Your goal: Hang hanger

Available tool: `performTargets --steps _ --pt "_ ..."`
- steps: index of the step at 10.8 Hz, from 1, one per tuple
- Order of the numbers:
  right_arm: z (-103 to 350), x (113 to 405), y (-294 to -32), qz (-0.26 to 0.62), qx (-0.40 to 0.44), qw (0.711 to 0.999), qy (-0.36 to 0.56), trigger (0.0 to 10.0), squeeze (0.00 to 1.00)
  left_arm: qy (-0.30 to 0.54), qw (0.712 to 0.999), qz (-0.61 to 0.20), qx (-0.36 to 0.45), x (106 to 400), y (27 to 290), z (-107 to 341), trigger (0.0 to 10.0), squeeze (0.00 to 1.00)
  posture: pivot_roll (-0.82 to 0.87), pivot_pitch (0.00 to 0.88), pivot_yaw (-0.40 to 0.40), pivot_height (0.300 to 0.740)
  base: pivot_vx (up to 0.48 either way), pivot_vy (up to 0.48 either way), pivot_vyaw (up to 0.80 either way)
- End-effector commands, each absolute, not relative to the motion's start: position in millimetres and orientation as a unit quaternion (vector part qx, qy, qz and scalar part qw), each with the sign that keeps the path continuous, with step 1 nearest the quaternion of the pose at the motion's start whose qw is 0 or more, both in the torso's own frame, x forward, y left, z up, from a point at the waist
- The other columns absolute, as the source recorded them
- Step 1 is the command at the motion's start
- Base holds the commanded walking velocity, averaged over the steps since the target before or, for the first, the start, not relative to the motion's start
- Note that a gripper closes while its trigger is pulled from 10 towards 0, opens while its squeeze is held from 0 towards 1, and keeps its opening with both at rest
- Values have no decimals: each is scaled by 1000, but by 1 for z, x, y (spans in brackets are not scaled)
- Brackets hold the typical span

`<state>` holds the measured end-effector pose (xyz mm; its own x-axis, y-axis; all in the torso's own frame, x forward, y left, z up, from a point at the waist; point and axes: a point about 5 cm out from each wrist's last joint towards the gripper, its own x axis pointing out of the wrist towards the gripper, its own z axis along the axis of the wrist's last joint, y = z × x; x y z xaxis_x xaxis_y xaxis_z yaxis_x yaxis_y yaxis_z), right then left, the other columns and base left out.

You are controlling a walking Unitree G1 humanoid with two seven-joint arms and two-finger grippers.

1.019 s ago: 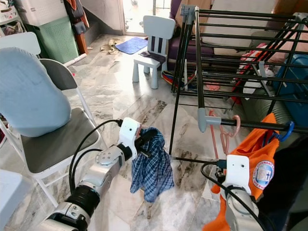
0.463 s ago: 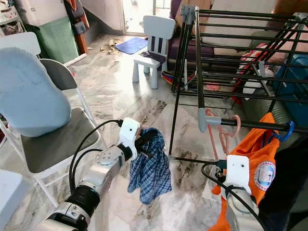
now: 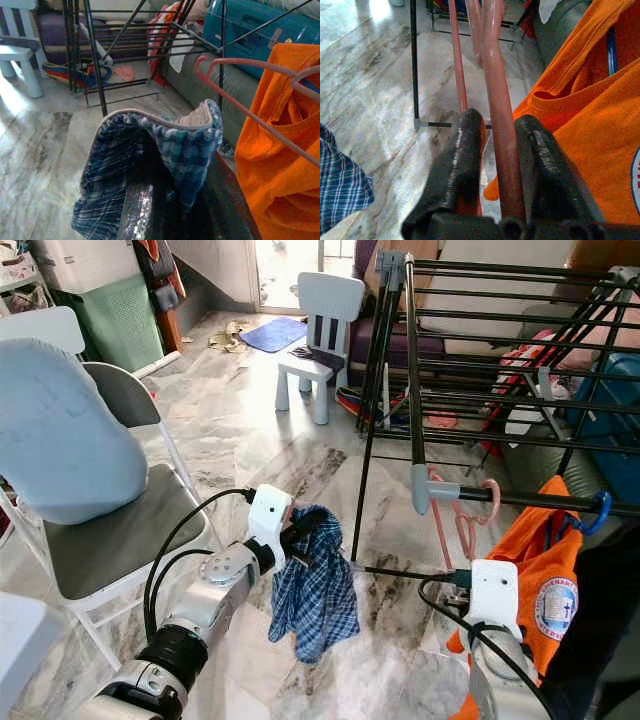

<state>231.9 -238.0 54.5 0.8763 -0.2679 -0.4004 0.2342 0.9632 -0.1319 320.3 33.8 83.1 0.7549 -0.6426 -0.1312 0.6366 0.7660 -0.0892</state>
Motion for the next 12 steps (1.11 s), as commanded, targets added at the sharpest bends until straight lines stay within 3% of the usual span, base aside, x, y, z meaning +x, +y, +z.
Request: performTargets --steps 1,5,9,10,11,12 --pt "54 231 -244 -138 -41 966 214 0 0 74 936 -345 -12 323 31 87 10000 0 -65 0 -21 740 0 0 0" --pt "53 229 -243 -140 -42 966 213 0 0 74 936 -343 -11 323 31 87 10000 0 -66 0 -22 740 0 0 0" --pt "74 232 -242 -152 -47 975 153 0 0 37 933 -349 84 318 53 89 10000 0 -42 0 -17 740 0 0 0" --pt "79 227 -243 -162 -57 975 140 1451 0 27 930 -354 90 315 58 91 10000 0 -32 0 -19 740 0 0 0" --pt "79 215 -241 -168 -60 975 134 9961 0 26 940 -329 86 315 63 91 10000 0 -27 0 -21 740 0 0 0" --pt "79 207 -238 -175 -51 974 133 10000 0 31 947 -308 84 314 65 90 10000 0 -26 0 -28 740 0 0 0"
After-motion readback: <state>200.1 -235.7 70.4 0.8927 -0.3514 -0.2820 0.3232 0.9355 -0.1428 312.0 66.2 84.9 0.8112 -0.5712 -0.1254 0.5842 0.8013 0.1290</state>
